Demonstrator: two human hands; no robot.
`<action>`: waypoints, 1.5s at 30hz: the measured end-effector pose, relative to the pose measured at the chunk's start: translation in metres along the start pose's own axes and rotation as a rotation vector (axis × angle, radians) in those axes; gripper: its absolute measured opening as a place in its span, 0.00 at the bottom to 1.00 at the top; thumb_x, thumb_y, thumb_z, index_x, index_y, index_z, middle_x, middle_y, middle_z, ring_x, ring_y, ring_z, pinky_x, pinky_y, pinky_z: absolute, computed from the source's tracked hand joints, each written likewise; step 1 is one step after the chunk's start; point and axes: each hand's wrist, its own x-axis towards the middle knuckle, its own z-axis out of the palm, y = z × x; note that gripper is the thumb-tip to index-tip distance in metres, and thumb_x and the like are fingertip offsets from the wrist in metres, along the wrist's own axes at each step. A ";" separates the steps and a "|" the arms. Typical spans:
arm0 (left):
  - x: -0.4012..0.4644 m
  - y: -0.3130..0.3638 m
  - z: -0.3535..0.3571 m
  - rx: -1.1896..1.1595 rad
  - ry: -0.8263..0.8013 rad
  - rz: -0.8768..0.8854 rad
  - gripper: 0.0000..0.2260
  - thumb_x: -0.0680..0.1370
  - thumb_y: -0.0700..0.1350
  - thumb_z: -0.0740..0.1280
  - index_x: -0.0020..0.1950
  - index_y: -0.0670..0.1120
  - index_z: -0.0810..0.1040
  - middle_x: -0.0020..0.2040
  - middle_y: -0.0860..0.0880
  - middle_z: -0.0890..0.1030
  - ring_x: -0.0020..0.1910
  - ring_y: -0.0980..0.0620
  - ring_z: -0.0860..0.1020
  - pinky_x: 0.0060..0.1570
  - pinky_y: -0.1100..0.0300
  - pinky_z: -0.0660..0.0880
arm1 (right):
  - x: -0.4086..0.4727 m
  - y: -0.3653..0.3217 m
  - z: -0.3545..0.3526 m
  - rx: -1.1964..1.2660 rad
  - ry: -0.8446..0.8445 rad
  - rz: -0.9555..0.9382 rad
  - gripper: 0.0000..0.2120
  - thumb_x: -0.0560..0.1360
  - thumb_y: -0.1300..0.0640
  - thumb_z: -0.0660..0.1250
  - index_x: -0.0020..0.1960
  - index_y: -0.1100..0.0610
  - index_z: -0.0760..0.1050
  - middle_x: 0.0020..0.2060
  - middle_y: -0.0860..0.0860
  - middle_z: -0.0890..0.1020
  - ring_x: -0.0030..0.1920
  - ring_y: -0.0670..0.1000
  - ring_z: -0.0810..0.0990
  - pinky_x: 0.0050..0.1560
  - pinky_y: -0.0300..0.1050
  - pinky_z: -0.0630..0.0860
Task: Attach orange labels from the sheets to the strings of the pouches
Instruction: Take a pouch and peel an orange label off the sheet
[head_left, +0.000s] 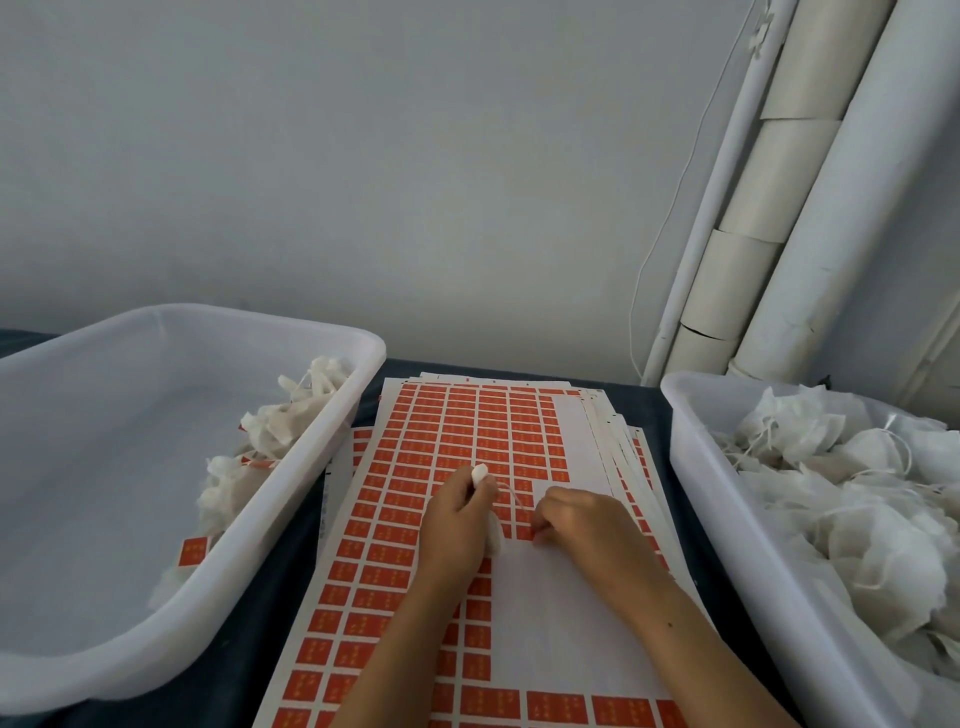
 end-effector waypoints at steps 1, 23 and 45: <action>0.000 0.000 0.000 -0.002 0.001 -0.002 0.10 0.81 0.47 0.60 0.44 0.46 0.76 0.42 0.48 0.81 0.42 0.49 0.80 0.48 0.57 0.78 | -0.001 0.000 0.001 0.000 0.009 -0.009 0.15 0.77 0.48 0.63 0.62 0.50 0.74 0.61 0.43 0.77 0.59 0.44 0.77 0.64 0.33 0.66; 0.001 -0.002 0.002 -0.013 0.002 -0.025 0.08 0.81 0.47 0.60 0.46 0.47 0.77 0.44 0.48 0.81 0.45 0.48 0.80 0.49 0.57 0.78 | -0.007 0.007 0.003 -0.073 0.027 -0.111 0.17 0.77 0.49 0.62 0.65 0.51 0.73 0.63 0.44 0.76 0.60 0.45 0.77 0.65 0.34 0.65; 0.000 -0.002 0.002 -0.007 0.010 -0.010 0.08 0.81 0.48 0.60 0.45 0.49 0.76 0.43 0.51 0.81 0.44 0.52 0.80 0.44 0.64 0.77 | -0.004 -0.002 -0.008 -0.223 0.119 -0.206 0.17 0.60 0.54 0.81 0.46 0.56 0.82 0.39 0.48 0.85 0.32 0.47 0.84 0.36 0.37 0.79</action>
